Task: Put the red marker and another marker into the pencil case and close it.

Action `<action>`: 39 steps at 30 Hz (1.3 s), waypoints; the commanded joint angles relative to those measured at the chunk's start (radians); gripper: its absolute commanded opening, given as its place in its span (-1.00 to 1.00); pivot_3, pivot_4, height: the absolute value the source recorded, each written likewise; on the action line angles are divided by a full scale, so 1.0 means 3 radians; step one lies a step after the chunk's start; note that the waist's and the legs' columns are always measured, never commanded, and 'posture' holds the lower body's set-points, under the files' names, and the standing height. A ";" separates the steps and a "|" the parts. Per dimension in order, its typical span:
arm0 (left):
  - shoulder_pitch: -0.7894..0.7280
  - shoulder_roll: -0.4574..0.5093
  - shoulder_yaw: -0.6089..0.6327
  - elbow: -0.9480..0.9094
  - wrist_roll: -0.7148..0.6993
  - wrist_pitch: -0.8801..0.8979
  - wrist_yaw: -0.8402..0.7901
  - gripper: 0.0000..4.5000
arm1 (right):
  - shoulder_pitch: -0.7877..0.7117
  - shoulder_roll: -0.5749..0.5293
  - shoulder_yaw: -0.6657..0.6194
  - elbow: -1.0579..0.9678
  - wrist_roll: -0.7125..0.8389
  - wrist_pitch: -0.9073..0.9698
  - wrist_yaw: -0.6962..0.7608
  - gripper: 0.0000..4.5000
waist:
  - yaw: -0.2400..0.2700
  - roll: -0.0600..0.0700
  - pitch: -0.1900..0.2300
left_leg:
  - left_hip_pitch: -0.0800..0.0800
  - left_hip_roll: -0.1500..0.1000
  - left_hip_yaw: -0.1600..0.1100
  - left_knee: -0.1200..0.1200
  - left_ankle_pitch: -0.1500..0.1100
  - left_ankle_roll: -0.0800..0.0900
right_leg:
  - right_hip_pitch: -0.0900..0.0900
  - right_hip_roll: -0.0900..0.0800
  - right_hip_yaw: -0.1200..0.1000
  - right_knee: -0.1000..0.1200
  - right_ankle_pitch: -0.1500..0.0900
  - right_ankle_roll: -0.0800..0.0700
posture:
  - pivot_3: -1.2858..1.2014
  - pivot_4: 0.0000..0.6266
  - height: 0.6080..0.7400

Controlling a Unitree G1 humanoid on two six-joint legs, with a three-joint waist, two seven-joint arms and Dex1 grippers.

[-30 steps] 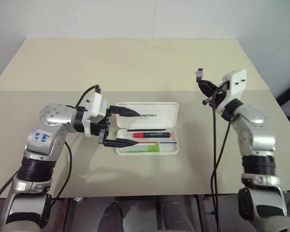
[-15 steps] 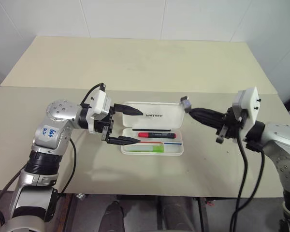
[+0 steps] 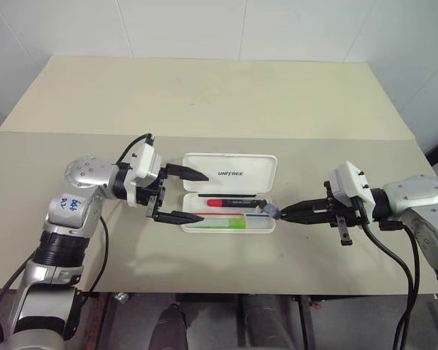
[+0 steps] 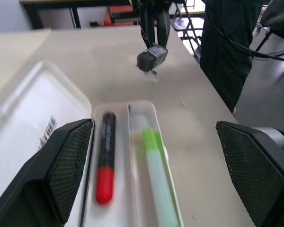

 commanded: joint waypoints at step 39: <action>0.0321 0.0213 0.0368 -0.0131 -0.0139 -0.0118 0.0075 1.00 | -0.0939 0.0309 0.0552 0.1234 -0.0189 -0.1106 0.0481 0.98 | -0.0001 0.0003 0.0002 | 0.0004 0.0001 -0.0002 -0.0003 0.0000 0.0000 | -0.0002 0.0000 -0.0003 0.0016 0.0011 0.0020 | 0.03 -0.52 1.00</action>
